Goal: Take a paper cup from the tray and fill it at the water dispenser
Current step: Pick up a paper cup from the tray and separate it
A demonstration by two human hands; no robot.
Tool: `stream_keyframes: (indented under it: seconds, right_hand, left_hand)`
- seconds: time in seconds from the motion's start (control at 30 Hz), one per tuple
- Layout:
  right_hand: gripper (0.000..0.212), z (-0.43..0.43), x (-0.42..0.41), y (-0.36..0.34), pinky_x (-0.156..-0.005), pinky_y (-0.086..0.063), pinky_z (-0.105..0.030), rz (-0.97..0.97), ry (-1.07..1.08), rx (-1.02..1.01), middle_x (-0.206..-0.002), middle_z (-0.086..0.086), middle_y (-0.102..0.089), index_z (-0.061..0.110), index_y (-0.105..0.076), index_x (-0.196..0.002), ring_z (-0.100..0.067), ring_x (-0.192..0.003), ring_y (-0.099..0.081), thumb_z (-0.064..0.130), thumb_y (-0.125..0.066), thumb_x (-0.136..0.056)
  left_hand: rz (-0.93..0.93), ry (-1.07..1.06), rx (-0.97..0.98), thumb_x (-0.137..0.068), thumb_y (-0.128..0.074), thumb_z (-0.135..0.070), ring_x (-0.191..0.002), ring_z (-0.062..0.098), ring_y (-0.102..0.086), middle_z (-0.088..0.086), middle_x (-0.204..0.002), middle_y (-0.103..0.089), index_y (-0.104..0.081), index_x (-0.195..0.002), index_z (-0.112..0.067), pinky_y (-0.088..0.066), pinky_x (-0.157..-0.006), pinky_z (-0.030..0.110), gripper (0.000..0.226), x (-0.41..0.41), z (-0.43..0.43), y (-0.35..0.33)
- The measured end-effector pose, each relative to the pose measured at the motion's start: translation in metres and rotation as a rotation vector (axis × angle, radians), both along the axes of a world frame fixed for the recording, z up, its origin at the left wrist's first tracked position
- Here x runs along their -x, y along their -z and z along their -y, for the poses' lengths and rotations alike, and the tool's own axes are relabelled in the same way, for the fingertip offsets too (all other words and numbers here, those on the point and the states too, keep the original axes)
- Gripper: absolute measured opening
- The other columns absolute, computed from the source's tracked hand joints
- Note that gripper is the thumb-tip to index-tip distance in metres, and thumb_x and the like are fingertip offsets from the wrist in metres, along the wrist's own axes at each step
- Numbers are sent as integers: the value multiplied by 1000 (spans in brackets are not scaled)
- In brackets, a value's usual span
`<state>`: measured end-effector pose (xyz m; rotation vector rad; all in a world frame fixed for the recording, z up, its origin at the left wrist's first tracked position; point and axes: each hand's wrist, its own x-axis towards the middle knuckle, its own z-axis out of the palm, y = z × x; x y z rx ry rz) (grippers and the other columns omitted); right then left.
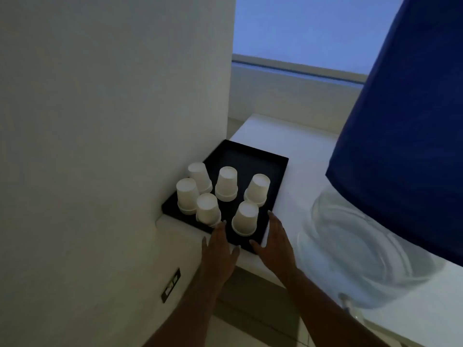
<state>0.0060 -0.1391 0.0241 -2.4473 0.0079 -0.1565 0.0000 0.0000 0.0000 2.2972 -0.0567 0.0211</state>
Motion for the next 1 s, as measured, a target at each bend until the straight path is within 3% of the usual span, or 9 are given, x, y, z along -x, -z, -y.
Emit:
stream_keyframes:
  seconds: [0.1, 0.23, 0.37, 0.47, 0.57, 0.7, 0.77, 0.9, 1.0]
  right_hand:
    - [87, 0, -20, 6, -107, -33, -42, -30, -9, -95, -144, -14, -37, 10, -19, -138, -31, -131, -36, 22, -74, -70]
    - [93, 0, -42, 18, -99, -44, -52, -67, -35, -82, -135, -8, -49, 22, -22, -134, -31, -123, -46, 33, -79, -61]
    - [99, -1, -54, 24, -105, -37, -54, -84, -79, -88, -138, -10, -46, 19, -18, -137, -29, -128, -41, 30, -81, -61]
    - [101, -3, -59, 28, -112, -26, -53, -106, -95, -90, -142, -12, -40, 15, -12, -139, -31, -132, -34, 27, -79, -65]
    - [99, -5, -62, 31, -116, -14, -51, -84, -79, -73, -142, -12, -41, 13, -11, -139, -30, -134, -31, 29, -76, -67]
    - [90, -7, -63, 37, -118, -6, -49, -52, -74, -83, -140, -9, -45, 15, -20, -137, -27, -134, -33, 29, -76, -67]
    - [87, -7, -63, 38, -117, -12, -51, -34, -64, -106, -138, -9, -46, 14, -26, -134, -28, -132, -35, 29, -77, -65]
    - [83, -5, -60, 37, -101, -41, -51, -17, 7, -209, -128, -11, -52, 15, -36, -126, -31, -122, -44, 28, -82, -58]
    - [83, -3, -58, 35, -93, -45, -43, -13, 40, -327, -126, -13, -53, 14, -37, -124, -31, -118, -48, 22, -84, -56]
  left_hand:
    - [44, -41, 43, -86, -54, -21, -139, 19, -24, 5, -150, -29, -21, -137, -14, -6, -117, 43, 61, -8, 2, 7]
    - [89, -77, 112, -87, -53, -19, -136, 20, -31, 7, -145, -37, -29, -134, -12, -4, -115, 38, 54, -13, 5, 18]
    - [92, -99, 145, -77, -26, -55, -135, 20, -33, 8, -141, -43, -33, -132, -12, -5, -113, 36, 70, -17, 10, 19]
    - [50, -87, 135, -74, -20, -66, -134, 19, -34, 6, -141, -44, -33, -133, -13, -6, -116, 40, 80, -21, 11, 19]
    - [26, -88, 183, -90, -40, -34, -131, 22, -37, 9, -138, -46, -35, -132, -13, -21, -116, 48, 47, -21, 12, 18]
    - [45, -98, 236, -89, -45, -23, -128, 25, -39, 12, -134, -48, -38, -130, -12, -34, -110, 45, 43, -21, 13, 19]
    - [29, -113, 265, -90, -47, -16, -131, 27, -35, 14, -135, -45, -39, -129, -11, -35, -109, 43, 40, -22, 15, 19]
    - [4, -230, 318, -92, -41, -8, -126, 29, -42, 20, -130, -48, -48, -121, -7, -35, -97, 26, 30, -29, 18, 15]
    - [23, -303, 402, -91, -40, -2, -119, 29, -49, 21, -125, -55, -52, -117, -3, -35, -91, 24, 28, -34, 23, 2]
